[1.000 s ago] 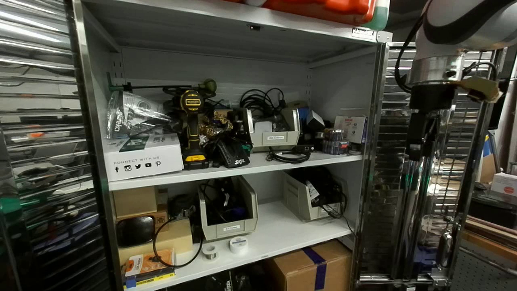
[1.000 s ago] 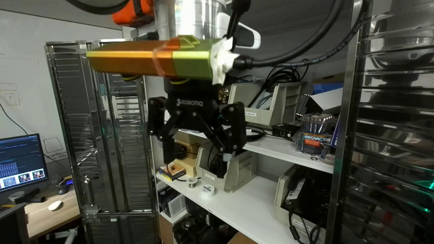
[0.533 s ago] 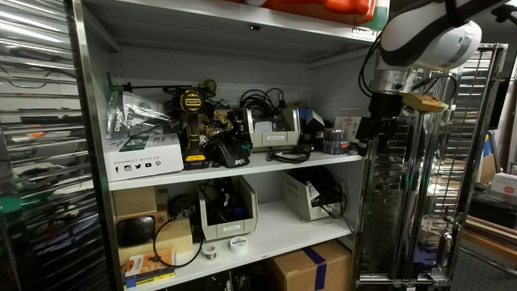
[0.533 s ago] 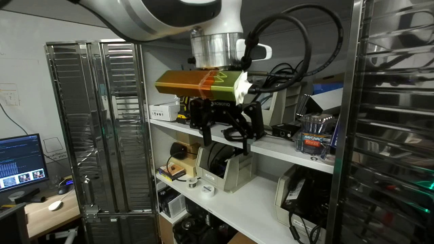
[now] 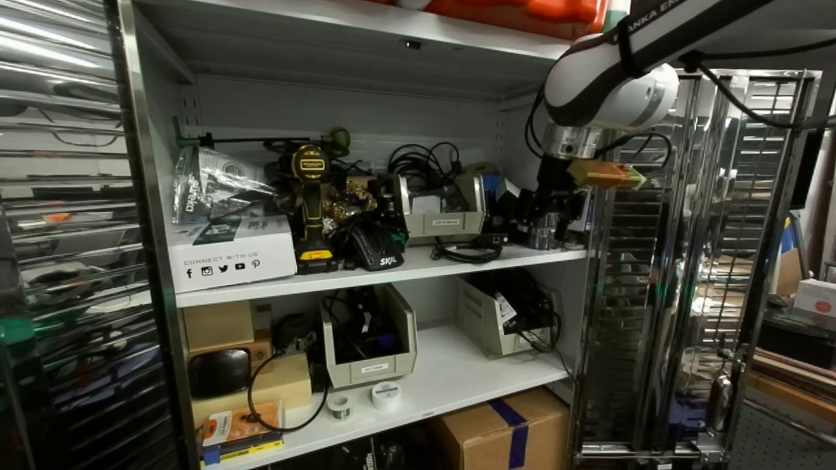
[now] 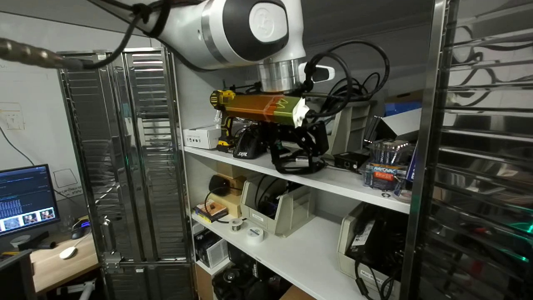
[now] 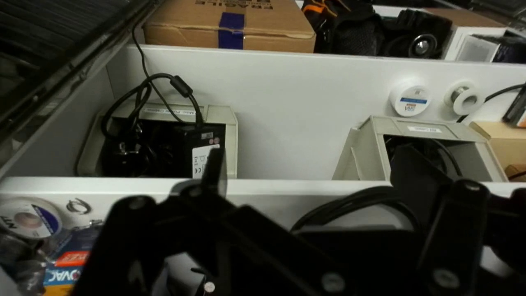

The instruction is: Put the black cable inside the tool box on the first shelf

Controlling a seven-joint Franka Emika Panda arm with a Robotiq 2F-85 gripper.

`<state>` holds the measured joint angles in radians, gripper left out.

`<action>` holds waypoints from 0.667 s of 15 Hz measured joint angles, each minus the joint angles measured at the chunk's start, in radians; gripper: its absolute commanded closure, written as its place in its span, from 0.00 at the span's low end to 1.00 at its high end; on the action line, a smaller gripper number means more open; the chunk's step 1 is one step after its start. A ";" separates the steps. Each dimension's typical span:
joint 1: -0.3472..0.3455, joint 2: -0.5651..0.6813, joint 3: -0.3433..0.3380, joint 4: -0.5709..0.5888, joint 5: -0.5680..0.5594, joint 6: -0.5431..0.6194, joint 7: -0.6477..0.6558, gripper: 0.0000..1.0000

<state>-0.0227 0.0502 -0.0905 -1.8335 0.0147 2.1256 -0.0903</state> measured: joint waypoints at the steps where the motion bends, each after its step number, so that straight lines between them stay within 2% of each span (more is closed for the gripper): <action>1: 0.000 0.027 0.002 0.030 0.000 0.007 0.015 0.00; 10: -0.001 0.211 0.016 0.231 -0.007 0.024 0.052 0.00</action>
<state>-0.0233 0.2610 -0.0741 -1.6025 0.0076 2.1492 -0.0378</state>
